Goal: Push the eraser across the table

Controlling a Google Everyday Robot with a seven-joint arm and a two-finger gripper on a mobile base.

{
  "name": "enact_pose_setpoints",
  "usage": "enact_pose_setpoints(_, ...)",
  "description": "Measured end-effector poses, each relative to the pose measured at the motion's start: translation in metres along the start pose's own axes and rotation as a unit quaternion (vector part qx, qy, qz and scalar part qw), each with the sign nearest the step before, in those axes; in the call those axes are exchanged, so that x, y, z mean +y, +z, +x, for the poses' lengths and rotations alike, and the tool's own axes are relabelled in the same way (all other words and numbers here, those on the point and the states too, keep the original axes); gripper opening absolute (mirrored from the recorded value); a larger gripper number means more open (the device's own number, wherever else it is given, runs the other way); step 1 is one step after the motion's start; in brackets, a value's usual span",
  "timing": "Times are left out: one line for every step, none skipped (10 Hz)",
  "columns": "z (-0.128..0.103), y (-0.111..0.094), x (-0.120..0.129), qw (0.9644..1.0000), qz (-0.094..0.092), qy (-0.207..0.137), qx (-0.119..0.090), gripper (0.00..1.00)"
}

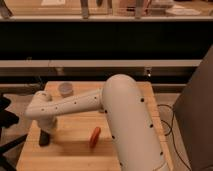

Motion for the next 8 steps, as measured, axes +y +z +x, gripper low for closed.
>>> enact_pose_setpoints(-0.004,0.002,-0.006,0.9999,-0.002,-0.011,0.000,0.00)
enact_pose_setpoints(-0.004,0.004,-0.008,0.9999,-0.002,-0.014,0.001,0.00)
enact_pose_setpoints(-0.003,0.004,-0.008,0.9998,-0.003,-0.019,0.001,0.00)
enact_pose_setpoints(0.001,0.002,-0.009,0.9997,-0.003,-0.022,0.000,0.00)
enact_pose_setpoints(0.000,0.003,-0.016,0.9996,-0.004,-0.029,-0.001,0.00)
enact_pose_setpoints(-0.003,0.003,-0.024,0.9994,-0.002,-0.035,-0.001,0.00)
enact_pose_setpoints(-0.008,0.005,-0.035,0.9990,-0.002,-0.044,-0.002,0.00)
enact_pose_setpoints(-0.011,0.006,-0.040,0.9987,-0.003,-0.052,-0.003,0.00)
